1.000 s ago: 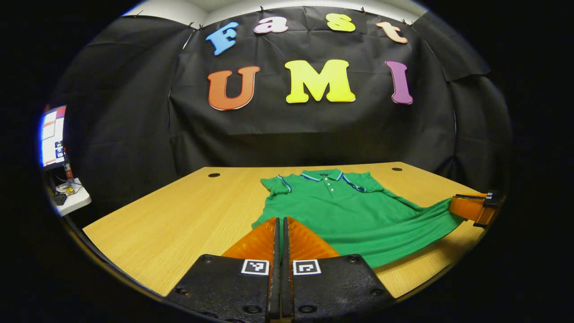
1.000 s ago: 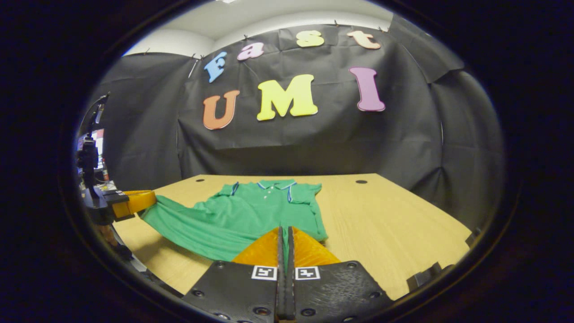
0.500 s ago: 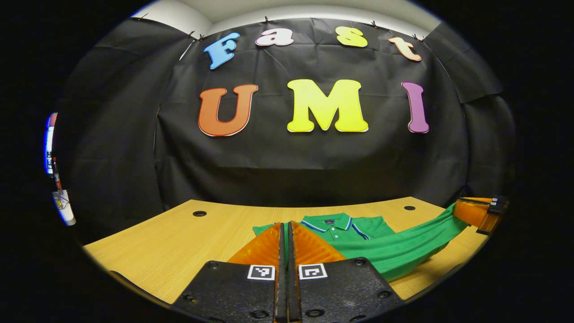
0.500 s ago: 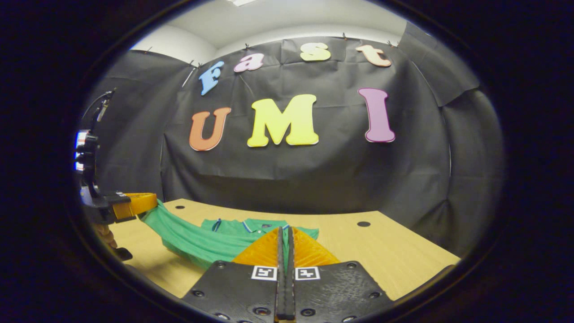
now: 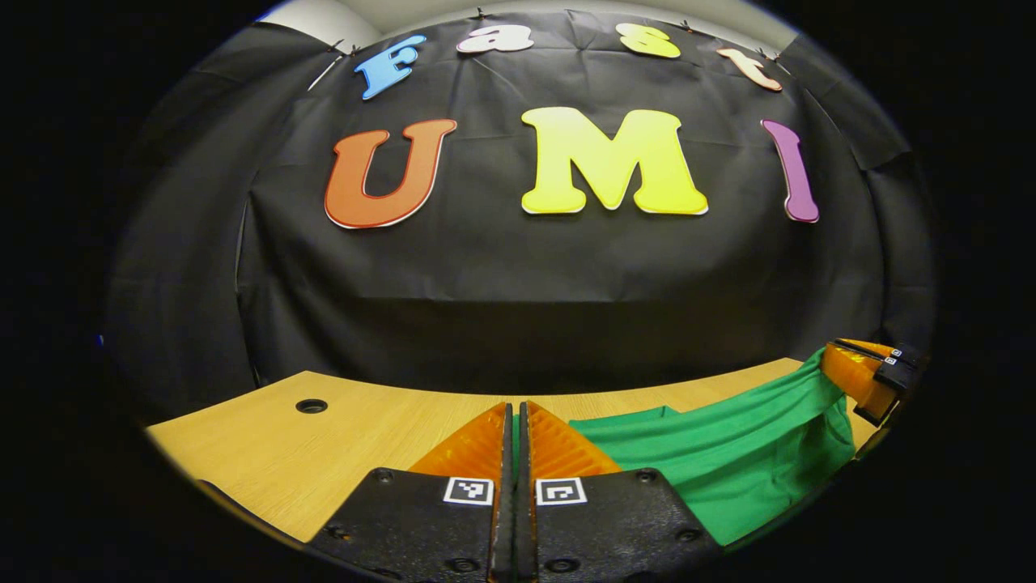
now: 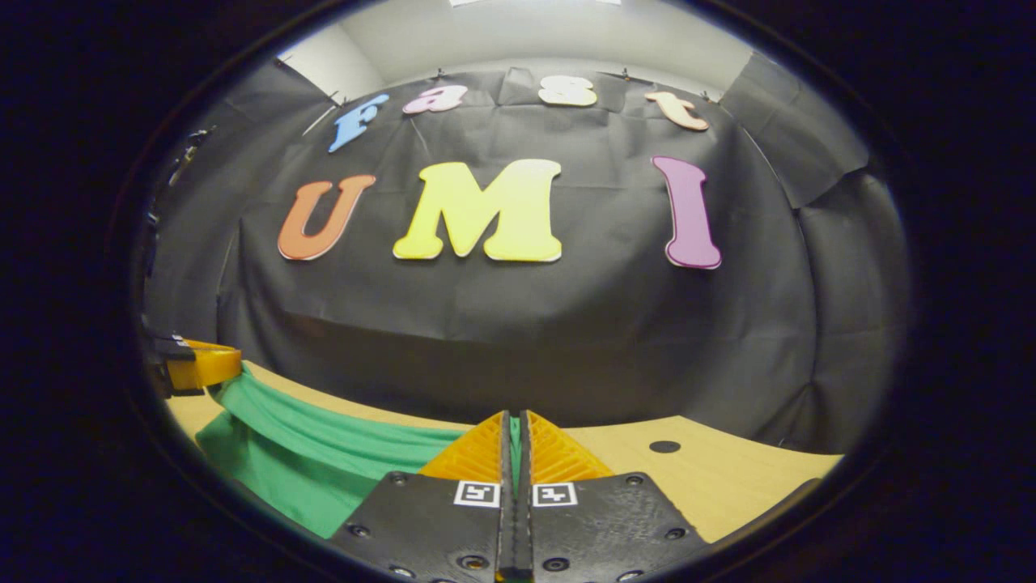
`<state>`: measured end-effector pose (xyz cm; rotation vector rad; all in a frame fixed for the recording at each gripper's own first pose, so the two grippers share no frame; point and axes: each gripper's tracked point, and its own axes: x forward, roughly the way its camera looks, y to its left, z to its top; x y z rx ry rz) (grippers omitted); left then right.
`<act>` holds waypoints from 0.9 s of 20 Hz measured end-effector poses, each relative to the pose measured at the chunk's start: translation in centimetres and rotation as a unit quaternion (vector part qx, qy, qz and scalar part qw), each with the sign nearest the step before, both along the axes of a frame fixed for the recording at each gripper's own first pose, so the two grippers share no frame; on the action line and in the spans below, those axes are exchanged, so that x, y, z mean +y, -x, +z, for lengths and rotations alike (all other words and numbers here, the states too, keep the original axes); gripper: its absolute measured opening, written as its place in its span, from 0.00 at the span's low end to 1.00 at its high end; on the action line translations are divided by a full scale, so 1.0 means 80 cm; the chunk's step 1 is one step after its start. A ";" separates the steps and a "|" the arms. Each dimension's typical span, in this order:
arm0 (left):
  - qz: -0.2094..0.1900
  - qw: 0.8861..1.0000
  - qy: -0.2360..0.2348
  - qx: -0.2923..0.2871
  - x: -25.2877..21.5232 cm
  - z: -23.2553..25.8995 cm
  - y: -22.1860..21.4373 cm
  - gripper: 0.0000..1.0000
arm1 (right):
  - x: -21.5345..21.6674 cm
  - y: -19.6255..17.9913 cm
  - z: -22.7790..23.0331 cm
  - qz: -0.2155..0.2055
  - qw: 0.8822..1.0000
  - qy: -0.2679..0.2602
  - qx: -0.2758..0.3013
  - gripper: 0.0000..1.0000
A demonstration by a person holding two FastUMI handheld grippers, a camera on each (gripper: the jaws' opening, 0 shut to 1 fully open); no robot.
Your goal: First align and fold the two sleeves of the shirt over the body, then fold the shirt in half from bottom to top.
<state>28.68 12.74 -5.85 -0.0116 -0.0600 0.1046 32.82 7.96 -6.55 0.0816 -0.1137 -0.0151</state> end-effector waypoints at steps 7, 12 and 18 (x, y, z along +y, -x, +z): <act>-0.004 1.000 -0.002 0.018 0.014 -0.015 -0.106 0.07 | 0.014 -0.120 0.007 0.007 0.998 -0.052 0.025 0.00; -0.010 1.000 -0.003 0.018 0.029 -0.014 -0.159 0.07 | 0.020 -0.181 0.007 0.010 0.998 -0.053 0.031 0.00; -0.026 0.999 -0.004 0.036 0.024 -0.034 -0.170 0.10 | 0.026 -0.195 -0.009 0.007 0.998 -0.046 0.052 0.00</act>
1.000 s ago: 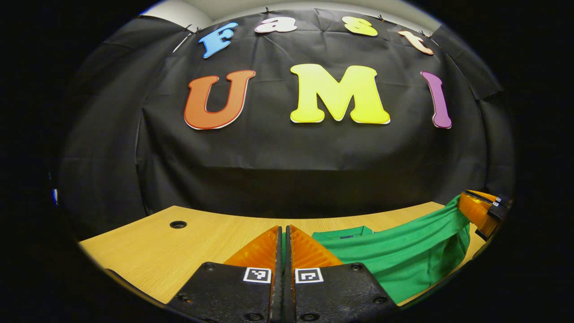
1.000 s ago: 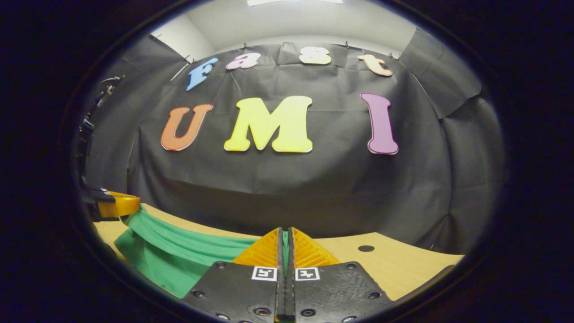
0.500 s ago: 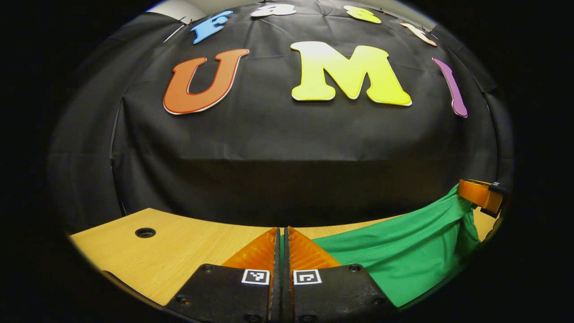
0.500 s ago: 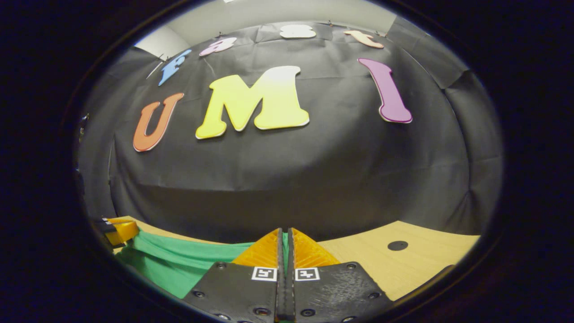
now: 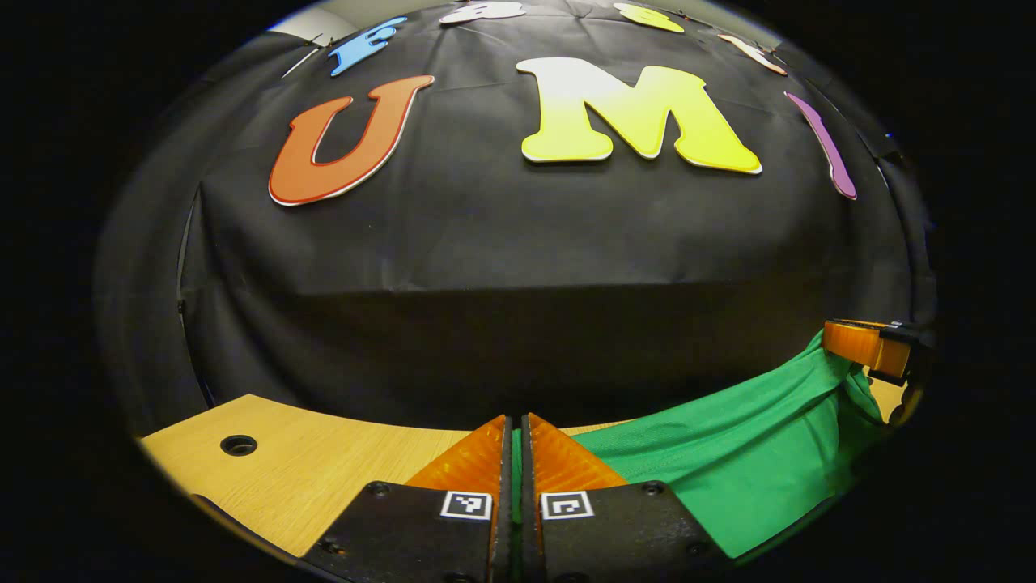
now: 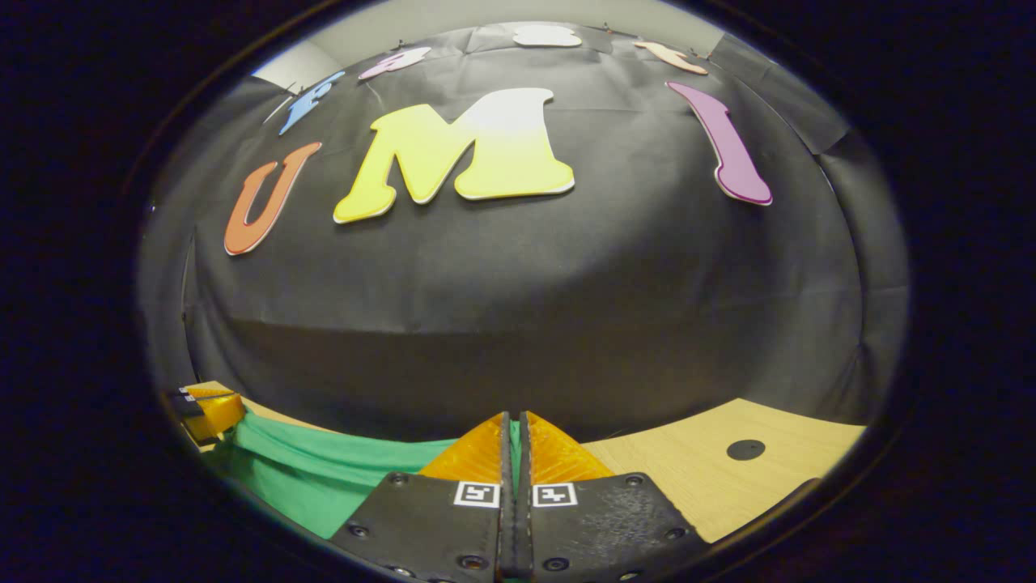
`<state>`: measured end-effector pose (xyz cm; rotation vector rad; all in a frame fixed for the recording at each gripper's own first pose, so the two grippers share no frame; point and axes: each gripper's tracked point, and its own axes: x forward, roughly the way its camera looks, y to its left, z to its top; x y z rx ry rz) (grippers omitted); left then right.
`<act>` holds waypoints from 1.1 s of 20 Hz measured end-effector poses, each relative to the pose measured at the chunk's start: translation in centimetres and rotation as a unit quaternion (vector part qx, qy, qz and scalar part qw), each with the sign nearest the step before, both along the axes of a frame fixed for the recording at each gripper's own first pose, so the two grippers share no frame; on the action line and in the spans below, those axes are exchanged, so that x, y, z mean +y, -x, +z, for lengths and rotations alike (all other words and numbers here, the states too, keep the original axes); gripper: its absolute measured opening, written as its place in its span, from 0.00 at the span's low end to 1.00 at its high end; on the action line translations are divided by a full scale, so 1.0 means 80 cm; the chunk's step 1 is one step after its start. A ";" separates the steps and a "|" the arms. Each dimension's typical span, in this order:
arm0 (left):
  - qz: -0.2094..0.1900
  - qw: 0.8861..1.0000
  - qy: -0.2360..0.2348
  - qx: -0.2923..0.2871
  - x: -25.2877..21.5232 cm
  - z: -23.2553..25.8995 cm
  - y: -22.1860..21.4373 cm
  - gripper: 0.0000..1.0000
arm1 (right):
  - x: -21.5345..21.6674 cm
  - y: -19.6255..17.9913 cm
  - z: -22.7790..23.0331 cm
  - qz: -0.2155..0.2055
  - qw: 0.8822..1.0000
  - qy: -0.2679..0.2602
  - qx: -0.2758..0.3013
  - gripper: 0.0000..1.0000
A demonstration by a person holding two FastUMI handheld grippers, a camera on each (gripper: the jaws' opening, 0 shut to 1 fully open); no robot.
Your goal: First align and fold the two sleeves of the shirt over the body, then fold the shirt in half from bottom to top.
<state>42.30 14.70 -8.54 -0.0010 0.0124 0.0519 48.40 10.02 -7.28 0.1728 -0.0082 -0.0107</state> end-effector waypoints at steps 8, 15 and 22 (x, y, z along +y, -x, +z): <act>-0.002 0.999 0.044 -0.003 -0.003 -0.003 0.020 1.00 | -0.021 0.005 -0.007 -0.011 1.000 0.011 -0.024 0.95; 0.007 0.999 -0.027 -0.023 -0.011 -0.002 0.080 1.00 | -0.054 0.097 0.052 -0.050 0.990 0.001 -0.132 0.95; 0.013 0.999 -0.024 -0.023 -0.028 -0.007 0.159 1.00 | -0.028 0.204 0.050 -0.034 0.983 0.077 -0.166 0.96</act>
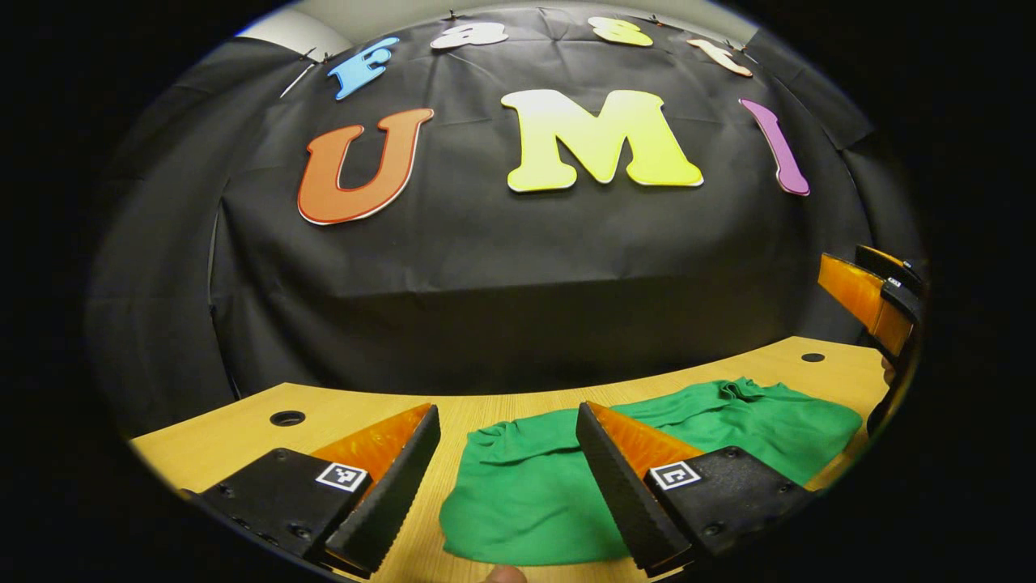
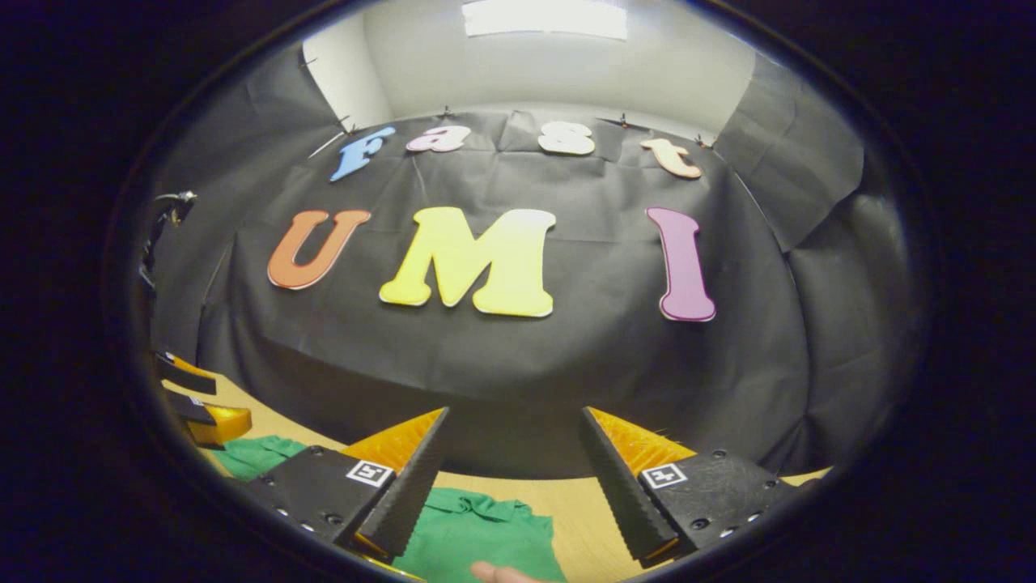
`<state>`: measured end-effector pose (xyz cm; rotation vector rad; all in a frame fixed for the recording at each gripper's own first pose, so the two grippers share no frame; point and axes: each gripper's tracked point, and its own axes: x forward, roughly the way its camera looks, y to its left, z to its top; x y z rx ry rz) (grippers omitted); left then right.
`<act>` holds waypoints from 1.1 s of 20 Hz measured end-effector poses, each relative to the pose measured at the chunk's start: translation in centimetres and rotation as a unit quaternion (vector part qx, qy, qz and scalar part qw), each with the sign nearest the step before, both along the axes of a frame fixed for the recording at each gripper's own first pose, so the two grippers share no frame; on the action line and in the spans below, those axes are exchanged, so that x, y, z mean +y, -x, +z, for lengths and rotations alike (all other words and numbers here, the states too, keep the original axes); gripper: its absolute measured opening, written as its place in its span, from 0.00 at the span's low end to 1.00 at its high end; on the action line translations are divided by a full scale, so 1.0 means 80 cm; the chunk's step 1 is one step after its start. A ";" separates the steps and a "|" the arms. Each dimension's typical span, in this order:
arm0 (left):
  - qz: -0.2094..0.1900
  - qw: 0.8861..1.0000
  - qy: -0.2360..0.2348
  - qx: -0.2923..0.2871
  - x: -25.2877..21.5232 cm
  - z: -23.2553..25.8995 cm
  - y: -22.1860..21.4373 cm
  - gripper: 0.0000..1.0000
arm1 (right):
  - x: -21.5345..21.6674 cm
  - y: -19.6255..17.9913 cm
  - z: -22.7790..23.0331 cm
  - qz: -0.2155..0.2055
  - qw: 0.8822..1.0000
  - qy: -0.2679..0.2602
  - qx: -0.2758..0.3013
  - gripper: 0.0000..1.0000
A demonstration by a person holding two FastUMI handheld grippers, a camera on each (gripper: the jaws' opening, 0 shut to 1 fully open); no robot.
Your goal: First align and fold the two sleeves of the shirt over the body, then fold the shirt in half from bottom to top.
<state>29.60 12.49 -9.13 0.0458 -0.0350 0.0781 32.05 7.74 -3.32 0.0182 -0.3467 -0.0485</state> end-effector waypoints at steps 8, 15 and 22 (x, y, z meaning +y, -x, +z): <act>0.000 0.999 0.050 -0.012 -0.037 0.013 0.115 1.00 | -0.012 0.098 -0.044 0.025 0.997 -0.006 0.068 0.95; -0.003 0.999 0.042 -0.014 -0.082 0.018 0.214 1.00 | -0.034 0.196 -0.073 0.032 0.994 0.036 0.102 0.95; -0.001 0.999 0.030 -0.037 -0.136 0.078 0.324 1.00 | -0.061 0.331 -0.041 0.037 0.993 0.091 0.068 0.96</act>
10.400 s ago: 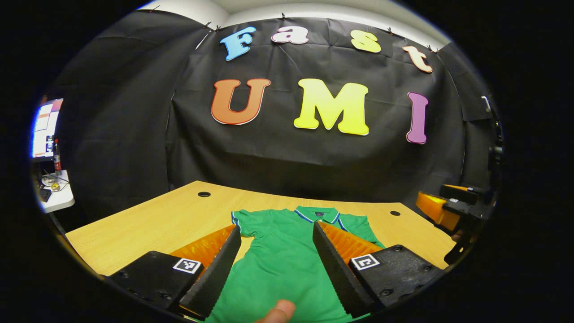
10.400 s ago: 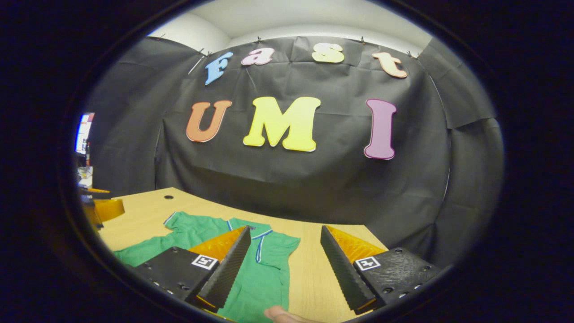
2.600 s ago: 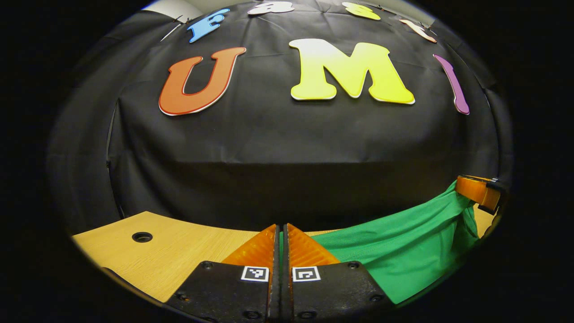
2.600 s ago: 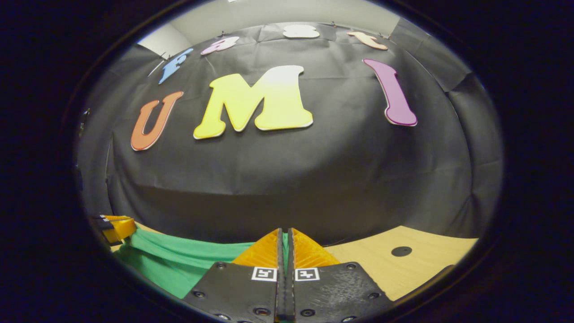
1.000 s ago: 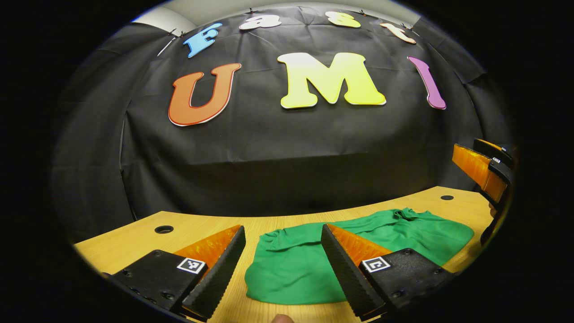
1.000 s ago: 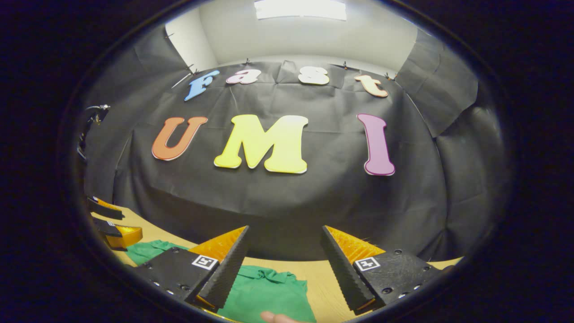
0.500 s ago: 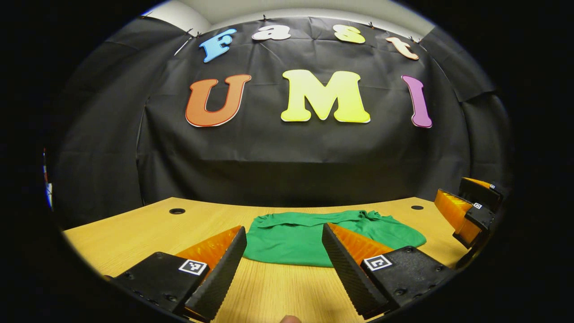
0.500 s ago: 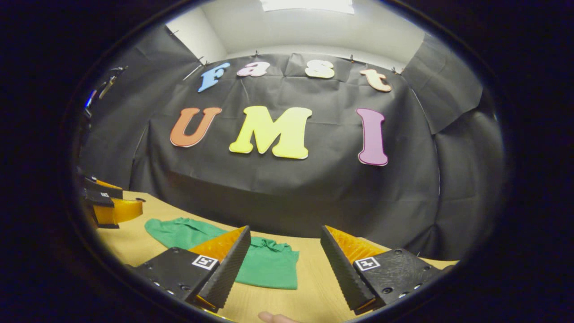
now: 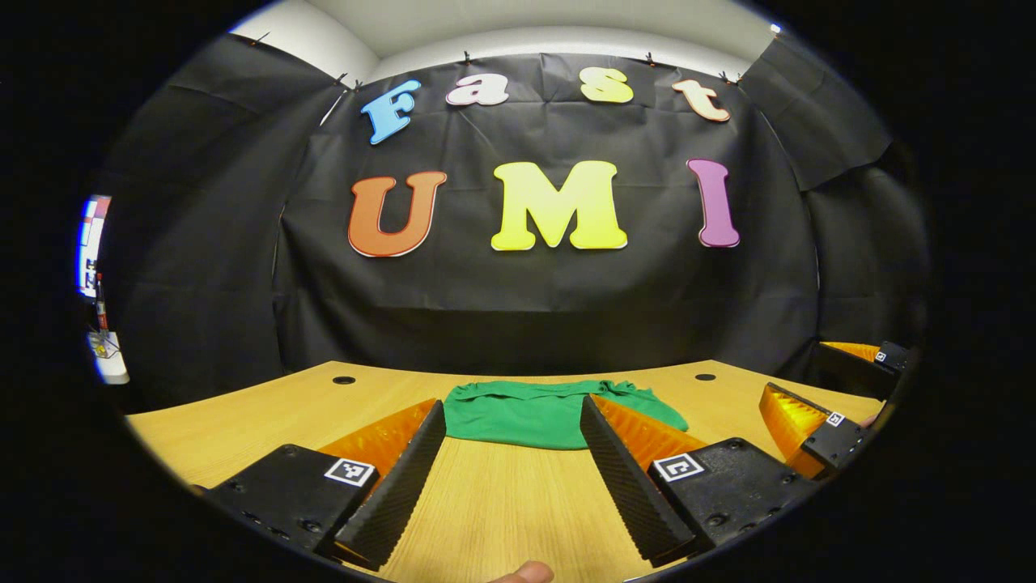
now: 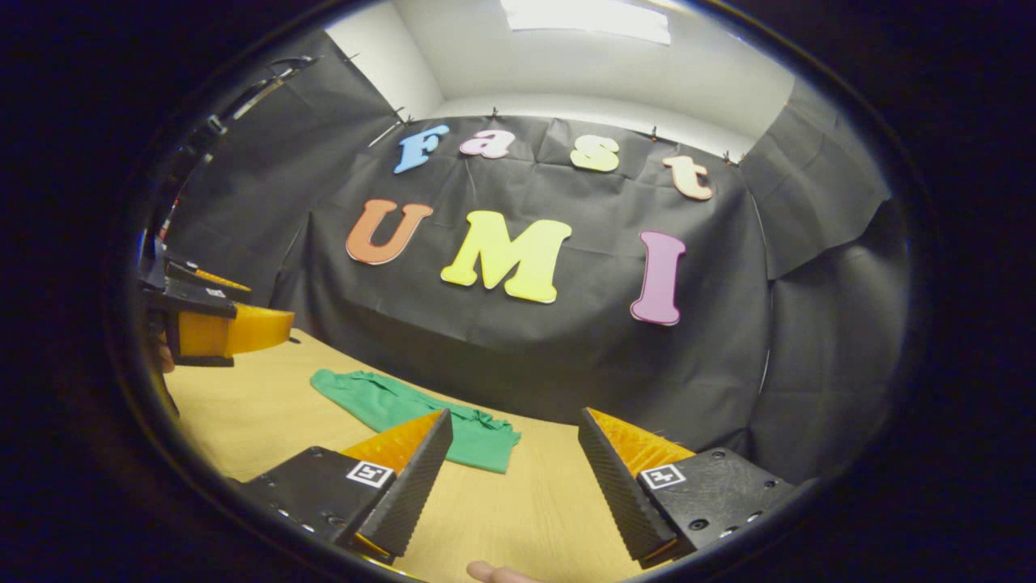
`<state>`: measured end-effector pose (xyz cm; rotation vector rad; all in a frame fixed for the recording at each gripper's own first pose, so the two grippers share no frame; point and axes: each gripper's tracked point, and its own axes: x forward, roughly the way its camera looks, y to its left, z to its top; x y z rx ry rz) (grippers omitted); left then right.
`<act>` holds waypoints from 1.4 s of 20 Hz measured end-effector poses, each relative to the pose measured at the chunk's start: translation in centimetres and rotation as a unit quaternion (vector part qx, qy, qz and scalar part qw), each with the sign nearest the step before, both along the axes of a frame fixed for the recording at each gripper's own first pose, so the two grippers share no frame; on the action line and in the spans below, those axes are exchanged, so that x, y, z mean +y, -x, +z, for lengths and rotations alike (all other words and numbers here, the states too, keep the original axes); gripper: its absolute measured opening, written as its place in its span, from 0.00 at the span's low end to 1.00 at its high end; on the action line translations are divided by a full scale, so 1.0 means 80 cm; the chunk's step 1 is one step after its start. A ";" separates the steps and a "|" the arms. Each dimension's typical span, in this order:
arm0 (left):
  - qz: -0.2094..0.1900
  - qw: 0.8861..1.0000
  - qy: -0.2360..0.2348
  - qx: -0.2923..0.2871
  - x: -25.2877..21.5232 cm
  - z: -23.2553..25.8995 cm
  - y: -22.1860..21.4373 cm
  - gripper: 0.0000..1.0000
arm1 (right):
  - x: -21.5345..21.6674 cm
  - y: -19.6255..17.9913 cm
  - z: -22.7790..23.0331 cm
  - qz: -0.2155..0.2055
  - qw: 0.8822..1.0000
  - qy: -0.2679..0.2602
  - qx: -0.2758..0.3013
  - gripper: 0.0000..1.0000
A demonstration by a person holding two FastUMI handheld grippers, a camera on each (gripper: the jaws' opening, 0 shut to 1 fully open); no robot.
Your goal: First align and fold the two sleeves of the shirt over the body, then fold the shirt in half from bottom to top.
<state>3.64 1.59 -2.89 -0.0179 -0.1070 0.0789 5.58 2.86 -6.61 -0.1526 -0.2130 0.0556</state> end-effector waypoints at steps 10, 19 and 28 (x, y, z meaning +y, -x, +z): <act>0.002 0.999 -0.026 0.027 -0.027 0.053 0.105 1.00 | -0.001 0.144 0.030 0.034 0.998 -0.002 0.059 0.95; -0.020 0.999 -0.010 0.031 -0.053 0.058 0.127 1.00 | 0.004 0.168 0.028 0.037 0.997 0.009 0.073 0.96; -0.020 0.999 -0.001 0.043 -0.046 0.053 0.126 1.00 | -0.029 0.154 0.028 0.011 0.996 -0.020 0.090 0.95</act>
